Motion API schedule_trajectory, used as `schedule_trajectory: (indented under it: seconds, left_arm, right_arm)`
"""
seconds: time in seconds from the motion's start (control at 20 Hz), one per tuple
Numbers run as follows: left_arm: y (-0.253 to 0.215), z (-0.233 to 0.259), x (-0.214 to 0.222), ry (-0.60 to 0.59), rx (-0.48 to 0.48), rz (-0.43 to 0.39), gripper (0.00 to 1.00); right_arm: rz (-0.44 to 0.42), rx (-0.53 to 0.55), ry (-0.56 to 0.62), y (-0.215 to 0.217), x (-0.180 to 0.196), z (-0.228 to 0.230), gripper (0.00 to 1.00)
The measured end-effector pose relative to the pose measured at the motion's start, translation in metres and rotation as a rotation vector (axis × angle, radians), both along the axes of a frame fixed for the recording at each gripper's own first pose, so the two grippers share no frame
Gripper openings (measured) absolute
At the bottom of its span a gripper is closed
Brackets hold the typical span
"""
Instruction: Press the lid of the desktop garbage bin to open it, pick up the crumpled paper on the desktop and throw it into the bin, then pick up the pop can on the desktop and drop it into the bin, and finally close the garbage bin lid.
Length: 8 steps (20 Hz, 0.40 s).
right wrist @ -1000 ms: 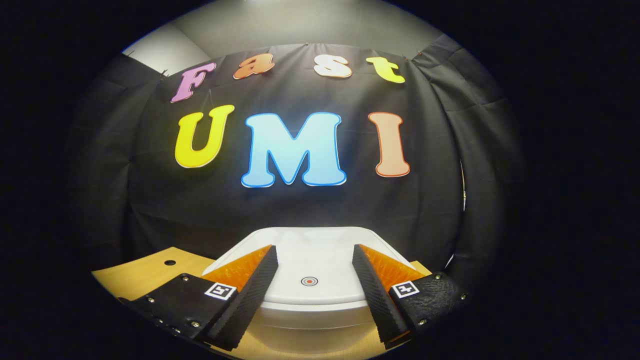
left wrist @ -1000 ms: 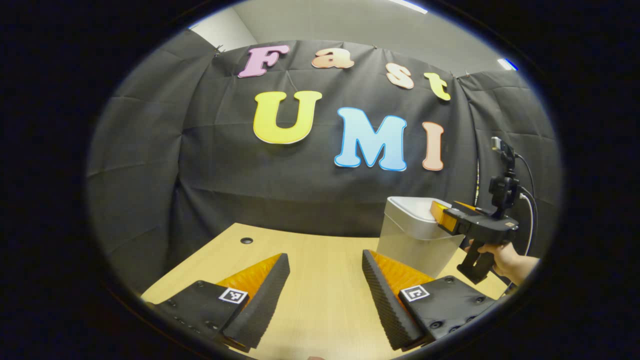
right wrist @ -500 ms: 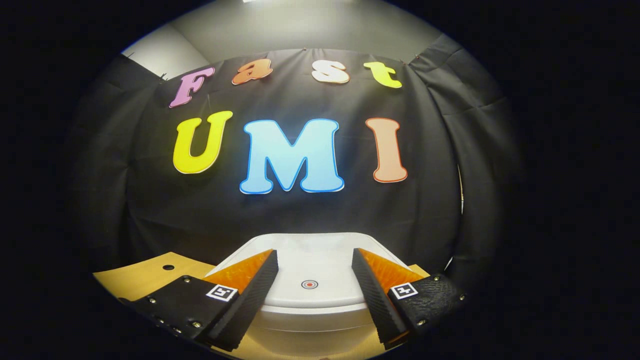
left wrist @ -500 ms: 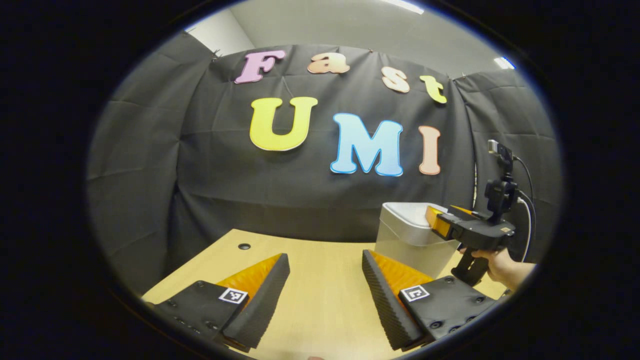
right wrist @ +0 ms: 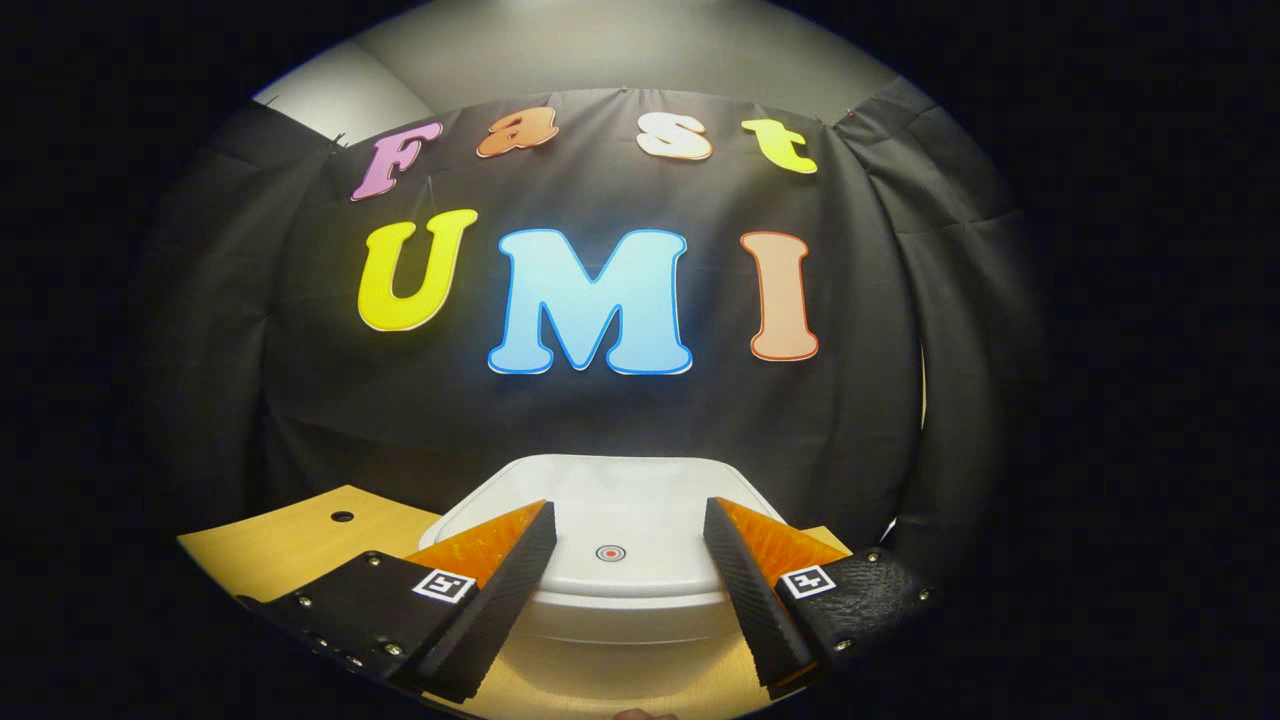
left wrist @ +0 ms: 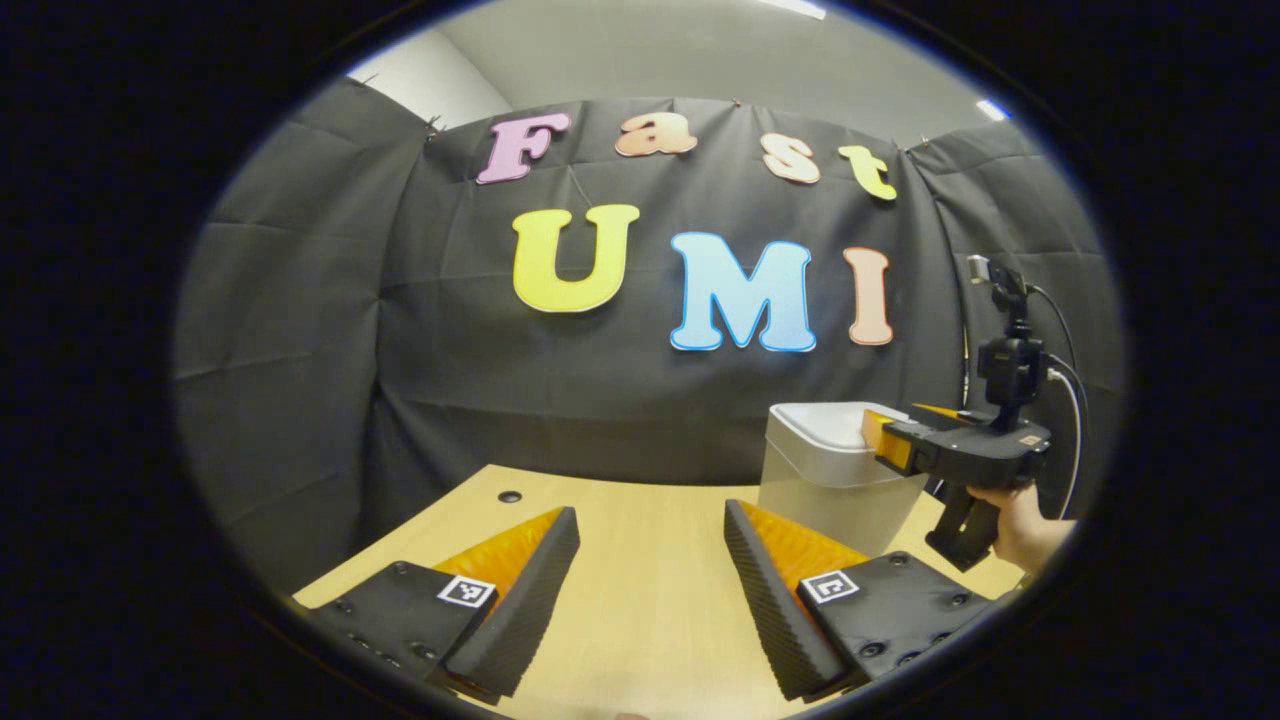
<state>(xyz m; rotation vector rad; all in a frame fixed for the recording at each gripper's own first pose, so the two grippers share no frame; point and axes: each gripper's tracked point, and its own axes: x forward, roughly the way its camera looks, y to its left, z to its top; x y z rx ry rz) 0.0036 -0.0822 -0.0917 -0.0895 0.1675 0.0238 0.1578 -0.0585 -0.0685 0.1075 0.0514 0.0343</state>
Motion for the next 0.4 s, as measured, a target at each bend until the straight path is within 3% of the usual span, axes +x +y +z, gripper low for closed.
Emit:
schedule_trajectory:
  seconds: [0.1, 0.2, 0.25, 0.4]
  left_arm:
    - [-0.006, -0.001, 0.002, -0.012, 0.000, -0.005, 0.92]
    - [-0.011, -0.003, 0.005, -0.023, -0.013, -0.010, 1.00]
    - [-0.014, -0.002, 0.006, -0.028, -0.022, -0.012, 0.95]
    - [-0.014, 0.002, 0.010, -0.049, -0.037, -0.025, 0.95]
  right_arm:
    - [0.011, -0.003, -0.007, -0.001, -0.016, 0.004, 0.95]
    - [0.022, -0.008, -0.013, -0.002, -0.035, 0.010, 0.95]
    - [0.029, -0.011, -0.018, -0.002, -0.045, 0.014, 0.95]
    - [0.029, -0.011, -0.041, -0.002, -0.068, 0.027, 0.95]
